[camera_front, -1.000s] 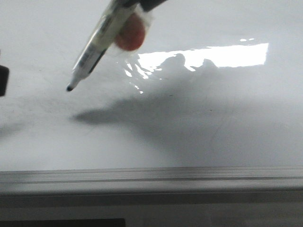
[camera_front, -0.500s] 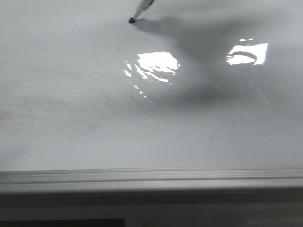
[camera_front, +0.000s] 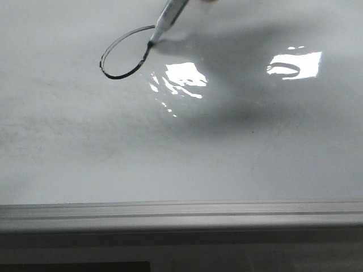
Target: Write number 9 on whiteboard
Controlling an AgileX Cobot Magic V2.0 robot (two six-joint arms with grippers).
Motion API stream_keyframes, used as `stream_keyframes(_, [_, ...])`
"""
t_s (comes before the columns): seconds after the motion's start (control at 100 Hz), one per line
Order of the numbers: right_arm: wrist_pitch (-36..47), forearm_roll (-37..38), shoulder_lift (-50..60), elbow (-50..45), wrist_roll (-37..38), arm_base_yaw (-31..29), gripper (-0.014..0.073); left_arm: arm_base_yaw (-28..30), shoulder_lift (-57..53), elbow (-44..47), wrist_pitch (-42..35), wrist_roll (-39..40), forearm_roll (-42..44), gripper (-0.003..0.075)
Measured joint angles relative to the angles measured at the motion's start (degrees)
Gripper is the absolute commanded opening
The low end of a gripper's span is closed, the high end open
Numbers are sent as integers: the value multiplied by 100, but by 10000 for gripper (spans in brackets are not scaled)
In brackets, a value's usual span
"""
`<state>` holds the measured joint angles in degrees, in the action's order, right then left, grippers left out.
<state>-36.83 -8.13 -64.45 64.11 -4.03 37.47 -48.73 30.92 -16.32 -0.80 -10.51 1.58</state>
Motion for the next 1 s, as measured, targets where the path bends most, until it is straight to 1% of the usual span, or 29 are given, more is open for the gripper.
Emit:
stream_keyframes(0.15, [-116, -42, -38, 15, 0, -41, -53, 0, 0, 0, 0, 0, -10, 266])
stream_keyframes(0.36, [-392, -443, -38, -860, 154, 416, -53, 0, 0, 0, 0, 0, -10, 266])
stream_keyframes(0.54, [-390, -295, -38, -789, 198, 783, -53, -47, 305, 0, -96, 0, -10, 267])
stream_keyframes(0.69, [-151, -280, -72, -713, 276, 1168, -53, -486, 890, 0, -543, 0, 66, 273])
stream_keyframes(0.82, [19, -422, -209, -713, 290, 1338, -53, -907, 1456, 0, -985, 0, 196, 285])
stream_keyframes(1.0, [157, -613, -324, -713, 299, 1597, -53, -1018, 2203, 0, -1846, 0, 208, 285])
